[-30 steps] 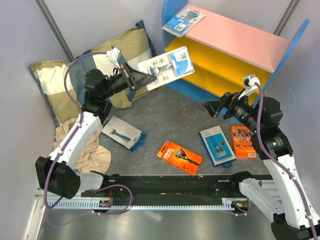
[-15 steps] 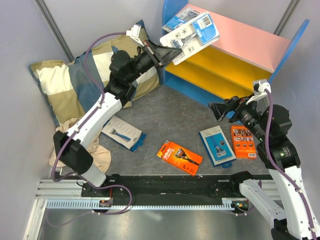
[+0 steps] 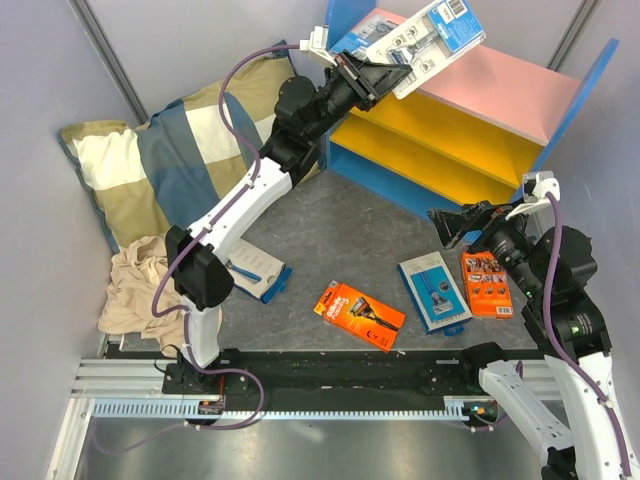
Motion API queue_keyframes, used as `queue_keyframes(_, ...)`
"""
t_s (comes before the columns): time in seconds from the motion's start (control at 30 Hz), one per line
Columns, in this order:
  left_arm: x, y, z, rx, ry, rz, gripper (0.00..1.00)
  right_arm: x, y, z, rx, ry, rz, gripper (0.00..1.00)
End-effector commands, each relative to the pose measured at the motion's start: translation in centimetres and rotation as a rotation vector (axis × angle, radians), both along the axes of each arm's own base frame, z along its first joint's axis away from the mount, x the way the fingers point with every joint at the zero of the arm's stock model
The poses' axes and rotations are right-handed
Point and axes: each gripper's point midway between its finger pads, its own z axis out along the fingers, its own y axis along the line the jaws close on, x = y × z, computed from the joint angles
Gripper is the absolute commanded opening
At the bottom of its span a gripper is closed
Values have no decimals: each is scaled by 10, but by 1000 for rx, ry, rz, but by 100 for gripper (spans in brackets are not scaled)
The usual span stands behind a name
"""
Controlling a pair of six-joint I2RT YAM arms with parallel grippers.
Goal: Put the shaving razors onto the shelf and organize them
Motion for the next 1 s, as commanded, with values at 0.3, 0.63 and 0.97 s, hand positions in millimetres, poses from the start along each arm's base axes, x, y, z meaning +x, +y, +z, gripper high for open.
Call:
queue_keyframes(0.3, 23, -1, 40, -130, -5, 98, 2, -4, -11, 8, 2, -15, -56, 98)
queue_keyframes(0.63, 52, -7, 14, -144, 83, 165, 2, -8, -16, 4, -4, -8, -77, 98)
queue_keyframes(0.97, 70, -24, -20, -180, 201, 120, 2, -11, -20, 2, -6, -2, -91, 98)
